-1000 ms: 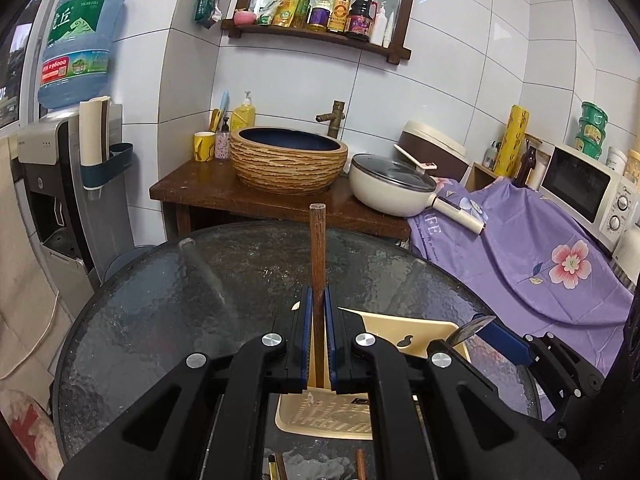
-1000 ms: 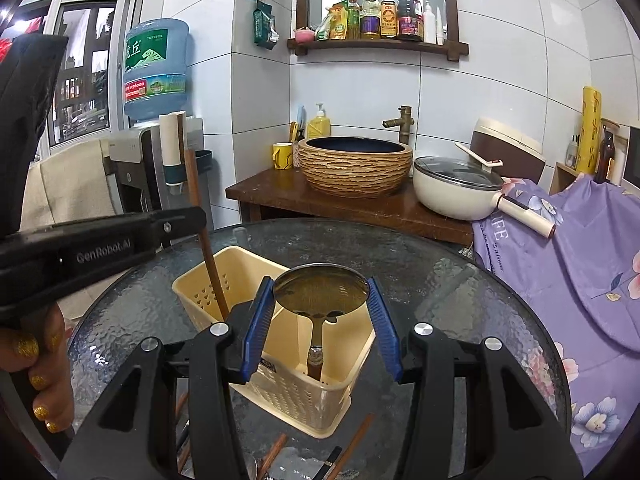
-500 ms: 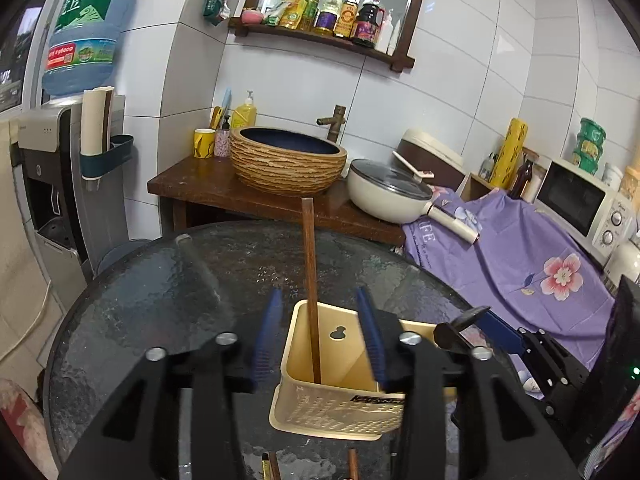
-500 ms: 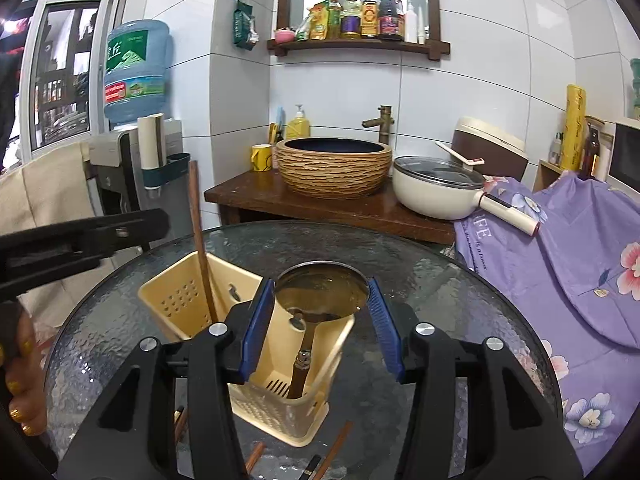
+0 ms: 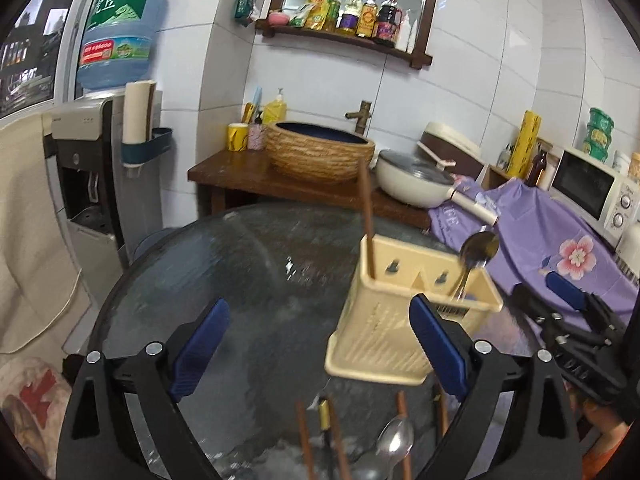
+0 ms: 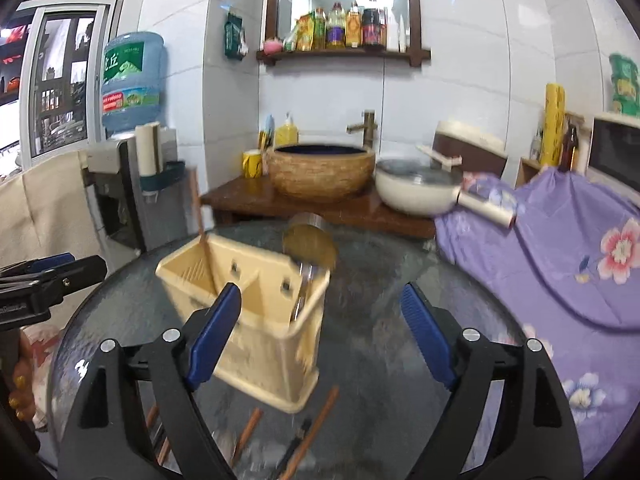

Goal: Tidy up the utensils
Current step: 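Lower the spoon into the beige holder and open the right tool while the left drops the chopstick in, then grasp another brown chopstick with the right tool while the left tool grasps a chopstick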

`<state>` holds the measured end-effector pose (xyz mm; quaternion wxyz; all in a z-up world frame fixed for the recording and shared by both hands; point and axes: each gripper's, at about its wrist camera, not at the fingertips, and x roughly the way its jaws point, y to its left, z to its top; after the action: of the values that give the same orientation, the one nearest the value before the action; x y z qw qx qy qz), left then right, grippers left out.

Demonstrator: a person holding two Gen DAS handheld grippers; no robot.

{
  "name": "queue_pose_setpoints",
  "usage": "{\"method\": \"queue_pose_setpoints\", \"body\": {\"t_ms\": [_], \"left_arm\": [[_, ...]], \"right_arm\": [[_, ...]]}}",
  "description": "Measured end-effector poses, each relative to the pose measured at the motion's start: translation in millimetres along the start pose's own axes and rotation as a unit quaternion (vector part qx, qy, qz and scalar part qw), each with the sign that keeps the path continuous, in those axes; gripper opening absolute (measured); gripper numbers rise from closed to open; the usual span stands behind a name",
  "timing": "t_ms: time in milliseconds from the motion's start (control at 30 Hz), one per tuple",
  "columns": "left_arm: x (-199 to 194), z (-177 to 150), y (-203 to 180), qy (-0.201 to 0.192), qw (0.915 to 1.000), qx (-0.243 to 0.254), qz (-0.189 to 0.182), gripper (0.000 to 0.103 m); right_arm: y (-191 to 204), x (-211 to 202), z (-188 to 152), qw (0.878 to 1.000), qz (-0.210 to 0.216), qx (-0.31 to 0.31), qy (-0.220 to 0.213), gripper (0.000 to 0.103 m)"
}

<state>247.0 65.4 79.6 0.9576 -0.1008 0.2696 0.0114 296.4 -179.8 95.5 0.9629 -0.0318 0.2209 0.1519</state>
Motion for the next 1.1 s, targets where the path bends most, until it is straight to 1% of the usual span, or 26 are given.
{"method": "queue_pose_setpoints", "body": {"t_ms": [100, 167, 267, 333, 400, 467, 500, 533, 567, 600, 667, 833, 1000, 1100], "left_arm": [[-4.9, -21.8, 11.0, 0.018, 0.9998, -0.002, 0.012, 0.090], [-5.8, -36.2, 16.2, 0.032, 0.9993, 0.000, 0.019, 0.089], [-5.2, -59.4, 21.7, 0.052, 0.9981, 0.007, 0.033, 0.085], [-2.9, -73.0, 25.2, 0.068, 0.9969, 0.007, 0.038, 0.080], [-0.7, -84.7, 28.6, 0.086, 0.9958, -0.002, 0.032, 0.075], [2.9, -93.3, 28.9, 0.100, 0.9946, -0.002, 0.029, 0.071], [4.5, -96.0, 28.5, 0.104, 0.9941, 0.000, 0.029, 0.068], [6.2, -99.5, 27.8, 0.110, 0.9936, 0.001, 0.028, 0.064], [7.4, -103.3, 27.0, 0.115, 0.9931, 0.001, 0.024, 0.062], [8.4, -107.4, 25.1, 0.119, 0.9927, 0.000, 0.021, 0.059], [10.4, -111.8, 22.8, 0.126, 0.9919, 0.001, 0.016, 0.058], [14.9, -124.0, 16.3, 0.139, 0.9902, 0.007, 0.011, 0.054], [16.7, -128.9, 15.9, 0.145, 0.9894, 0.009, 0.012, 0.054], [17.0, -130.1, 14.8, 0.147, 0.9890, 0.010, 0.012, 0.054]], "right_arm": [[-1.1, -4.8, -24.0, 0.999, 0.017, 0.013, 0.038, 0.082], [1.4, -5.0, -46.6, 0.997, 0.022, 0.013, 0.074, 0.082], [4.7, -3.8, -74.5, 0.994, 0.013, 0.005, 0.105, 0.082], [4.8, -1.5, -92.5, 0.992, 0.005, 0.007, 0.128, 0.082], [4.6, 1.1, -105.1, 0.989, 0.001, 0.013, 0.147, 0.077], [5.7, 3.4, -118.0, 0.986, -0.003, 0.012, 0.165, 0.068], [6.8, 4.8, -124.7, 0.985, -0.005, 0.011, 0.174, 0.066], [7.5, 5.6, -128.3, 0.984, -0.005, 0.012, 0.179, 0.061], [8.0, 7.1, -132.9, 0.982, -0.003, 0.015, 0.187, 0.056], [8.5, 8.8, -137.4, 0.981, 0.000, 0.020, 0.194, 0.055], [10.4, 11.8, -141.5, 0.979, 0.002, 0.025, 0.202, 0.051], [14.0, 18.0, -147.2, 0.976, 0.004, 0.031, 0.216, 0.047], [17.7, 21.7, -148.2, 0.975, 0.001, 0.030, 0.222, 0.045], [17.4, 22.6, -146.9, 0.974, 0.001, 0.027, 0.226, 0.042]]}}
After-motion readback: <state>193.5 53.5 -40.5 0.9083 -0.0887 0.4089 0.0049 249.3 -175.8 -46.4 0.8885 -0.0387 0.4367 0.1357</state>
